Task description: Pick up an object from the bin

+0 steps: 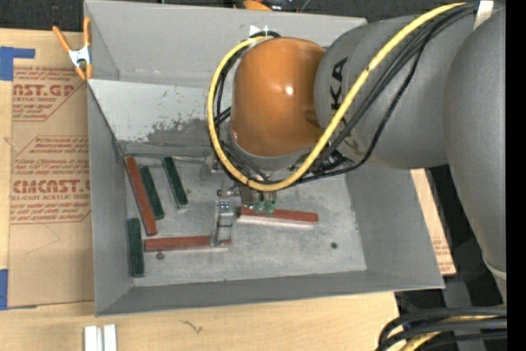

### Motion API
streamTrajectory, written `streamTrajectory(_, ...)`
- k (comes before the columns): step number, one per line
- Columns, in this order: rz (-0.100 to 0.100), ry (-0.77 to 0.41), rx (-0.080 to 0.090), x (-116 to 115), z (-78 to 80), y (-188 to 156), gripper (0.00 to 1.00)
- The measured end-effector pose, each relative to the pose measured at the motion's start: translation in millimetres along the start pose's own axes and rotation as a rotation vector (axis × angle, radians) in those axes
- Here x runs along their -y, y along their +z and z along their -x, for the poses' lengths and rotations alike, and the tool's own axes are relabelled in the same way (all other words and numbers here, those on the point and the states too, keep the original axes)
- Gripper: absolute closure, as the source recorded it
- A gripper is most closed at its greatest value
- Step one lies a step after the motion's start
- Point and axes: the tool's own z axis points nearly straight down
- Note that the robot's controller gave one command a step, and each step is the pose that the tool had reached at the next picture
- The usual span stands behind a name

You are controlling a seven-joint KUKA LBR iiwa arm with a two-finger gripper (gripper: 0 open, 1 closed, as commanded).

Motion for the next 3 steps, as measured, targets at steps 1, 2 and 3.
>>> streamTrajectory(1,-0.004,-0.044,-0.005,22,-22.4,132,0.0)
streamTrajectory(2,-0.001,-0.044,-0.001,21,-20.8,128,1.0)
streamTrajectory(3,0.001,-0.015,0.01,24,0.4,-46,1.0)
